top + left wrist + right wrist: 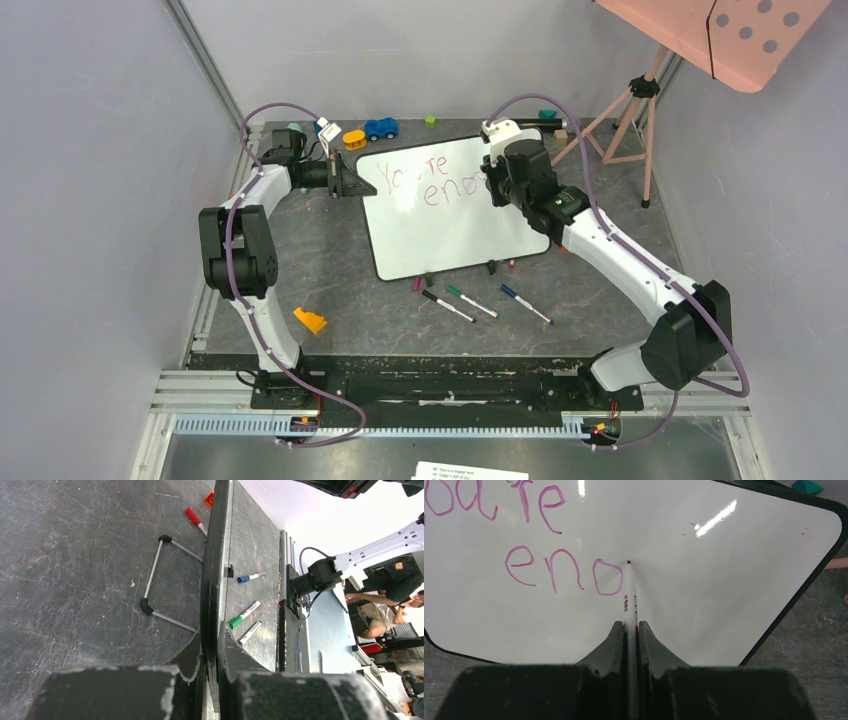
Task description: Write a sentence on the whiteboard
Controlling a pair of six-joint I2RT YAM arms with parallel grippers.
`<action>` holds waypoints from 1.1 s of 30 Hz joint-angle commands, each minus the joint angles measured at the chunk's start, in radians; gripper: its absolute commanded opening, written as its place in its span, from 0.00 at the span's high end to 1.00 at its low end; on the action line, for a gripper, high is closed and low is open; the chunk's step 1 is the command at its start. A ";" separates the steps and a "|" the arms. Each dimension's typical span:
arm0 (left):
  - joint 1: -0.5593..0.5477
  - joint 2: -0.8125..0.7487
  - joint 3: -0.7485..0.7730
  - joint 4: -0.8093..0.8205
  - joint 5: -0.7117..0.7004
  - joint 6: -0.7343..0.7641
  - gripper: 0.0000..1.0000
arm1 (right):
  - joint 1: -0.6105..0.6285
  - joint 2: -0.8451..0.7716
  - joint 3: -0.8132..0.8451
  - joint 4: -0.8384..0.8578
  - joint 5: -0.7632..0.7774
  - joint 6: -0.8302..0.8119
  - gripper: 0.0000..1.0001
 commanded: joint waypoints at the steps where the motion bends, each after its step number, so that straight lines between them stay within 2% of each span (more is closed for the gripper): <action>1: -0.062 0.031 -0.047 -0.012 -0.263 0.188 0.98 | -0.012 0.011 0.018 0.021 -0.005 0.009 1.00; 10: -0.063 0.031 -0.049 -0.012 -0.264 0.189 0.98 | -0.018 0.034 0.018 0.020 0.002 0.009 1.00; 26: -0.062 0.033 -0.046 -0.012 -0.262 0.187 0.98 | -0.018 -0.026 -0.102 0.014 -0.006 0.006 1.00; 33: -0.062 0.033 -0.047 -0.012 -0.262 0.187 0.98 | -0.027 -0.039 -0.108 0.001 0.056 0.006 1.00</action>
